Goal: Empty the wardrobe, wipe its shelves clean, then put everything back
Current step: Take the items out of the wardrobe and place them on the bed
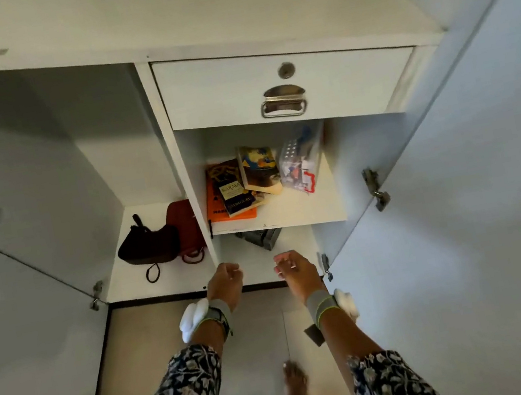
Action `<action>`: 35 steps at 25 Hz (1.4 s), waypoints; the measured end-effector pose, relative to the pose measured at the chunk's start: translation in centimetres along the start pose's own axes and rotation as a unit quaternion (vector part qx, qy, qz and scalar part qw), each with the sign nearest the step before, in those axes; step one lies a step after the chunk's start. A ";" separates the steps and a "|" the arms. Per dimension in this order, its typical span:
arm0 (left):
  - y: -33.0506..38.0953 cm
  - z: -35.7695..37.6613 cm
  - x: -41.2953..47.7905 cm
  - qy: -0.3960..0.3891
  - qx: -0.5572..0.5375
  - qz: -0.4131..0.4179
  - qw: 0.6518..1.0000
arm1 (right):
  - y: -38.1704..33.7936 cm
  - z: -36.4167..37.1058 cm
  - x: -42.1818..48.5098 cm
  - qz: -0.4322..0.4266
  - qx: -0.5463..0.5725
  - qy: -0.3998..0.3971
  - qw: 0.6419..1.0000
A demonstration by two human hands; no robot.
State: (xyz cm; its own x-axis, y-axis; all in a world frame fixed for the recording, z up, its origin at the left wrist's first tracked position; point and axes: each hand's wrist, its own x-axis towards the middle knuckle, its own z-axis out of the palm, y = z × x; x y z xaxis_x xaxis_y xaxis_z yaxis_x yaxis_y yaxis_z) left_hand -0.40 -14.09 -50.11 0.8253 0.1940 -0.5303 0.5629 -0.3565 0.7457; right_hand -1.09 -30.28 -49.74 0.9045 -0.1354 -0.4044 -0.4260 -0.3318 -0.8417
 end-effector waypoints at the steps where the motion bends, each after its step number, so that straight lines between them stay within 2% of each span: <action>1: 0.8 0.2 1.3 0.013 0.002 -0.004 1.000 | -0.5 0.1 2.0 0.003 -0.005 -0.011 1.000; 3: 2.5 1.2 6.2 0.042 0.012 -0.027 0.999 | -1.3 0.6 8.1 0.014 -0.030 -0.040 0.999; 8: 3.4 1.6 11.7 0.043 0.037 -0.035 0.998 | -2.1 1.4 14.3 -0.003 -0.104 -0.060 0.993; 16: 4.3 2.0 22.8 0.032 0.112 0.009 0.993 | -1.3 3.4 25.8 0.036 -0.188 -0.070 0.979; 20: 3.1 1.9 25.3 0.033 0.118 0.004 0.992 | -1.2 4.8 28.8 0.085 -0.160 -0.046 0.982; 27: 1.0 2.8 28.4 0.014 0.132 0.002 0.991 | -0.8 7.9 31.9 0.116 -0.121 -0.008 0.986; 32: 1.0 3.5 29.0 0.023 0.115 -0.060 0.991 | 0.6 9.6 31.9 0.083 -0.165 -0.032 0.982; 35: 1.1 4.2 29.0 0.034 0.134 -0.064 0.988 | 1.0 9.6 32.8 0.089 -0.199 -0.028 0.976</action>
State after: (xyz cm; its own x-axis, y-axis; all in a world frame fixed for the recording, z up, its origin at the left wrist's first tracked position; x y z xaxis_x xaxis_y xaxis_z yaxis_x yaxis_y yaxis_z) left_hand 23.95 -12.67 -66.34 0.7539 0.3104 -0.5791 0.6388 -0.5525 0.5355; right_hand 27.96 -26.06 -67.27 0.8097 -0.1768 -0.5595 -0.5245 -0.6457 -0.5550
